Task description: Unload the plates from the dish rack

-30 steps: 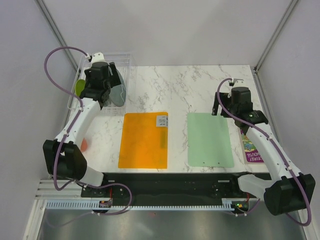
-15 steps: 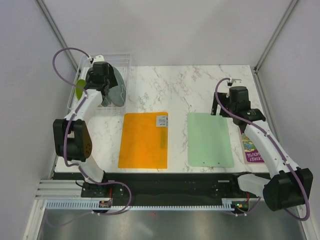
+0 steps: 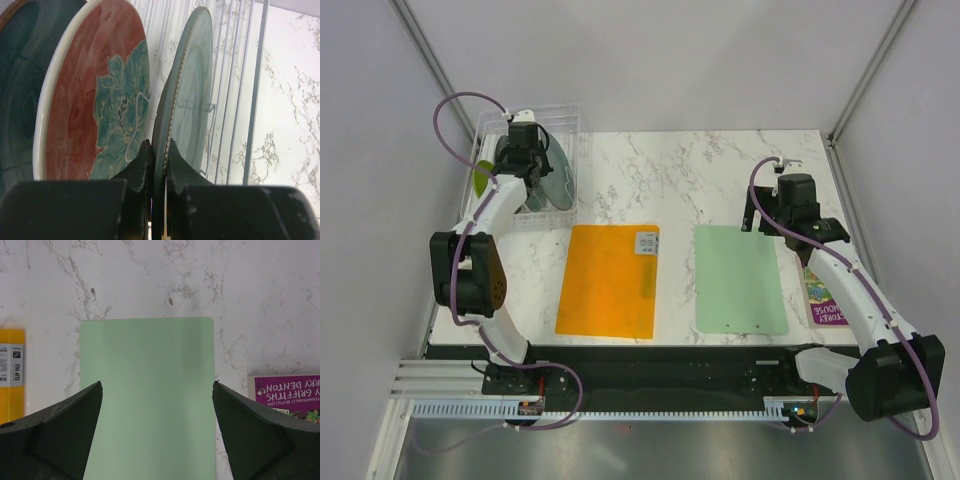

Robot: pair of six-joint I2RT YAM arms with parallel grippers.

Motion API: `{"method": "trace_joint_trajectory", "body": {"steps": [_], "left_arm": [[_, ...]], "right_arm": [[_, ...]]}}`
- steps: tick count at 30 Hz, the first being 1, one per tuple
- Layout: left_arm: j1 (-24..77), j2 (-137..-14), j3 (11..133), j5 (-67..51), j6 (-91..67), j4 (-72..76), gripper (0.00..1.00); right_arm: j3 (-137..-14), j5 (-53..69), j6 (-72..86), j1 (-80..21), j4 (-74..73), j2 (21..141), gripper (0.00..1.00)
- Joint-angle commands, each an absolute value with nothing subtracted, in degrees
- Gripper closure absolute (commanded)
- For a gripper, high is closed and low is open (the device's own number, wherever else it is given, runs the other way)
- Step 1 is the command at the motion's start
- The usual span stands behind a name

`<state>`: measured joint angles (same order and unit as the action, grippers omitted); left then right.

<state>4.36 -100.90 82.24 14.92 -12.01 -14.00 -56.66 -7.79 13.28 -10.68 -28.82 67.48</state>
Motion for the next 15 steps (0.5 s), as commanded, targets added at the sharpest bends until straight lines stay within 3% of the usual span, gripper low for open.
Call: {"method": "trace_joint_trajectory", "body": {"steps": [1, 15], "left_arm": [[4.39, -96.86, 86.66, 19.15, -13.81, -13.8, 0.98], [10.89, -90.35, 95.09, 30.75, -3.35, -14.15, 0.98]], "right_arm": [[-55.99, -7.47, 14.06, -10.81, -26.98, 67.76, 0.02], [-55.63, -5.8, 15.2, -10.72, -27.33, 67.06, 0.02]]}}
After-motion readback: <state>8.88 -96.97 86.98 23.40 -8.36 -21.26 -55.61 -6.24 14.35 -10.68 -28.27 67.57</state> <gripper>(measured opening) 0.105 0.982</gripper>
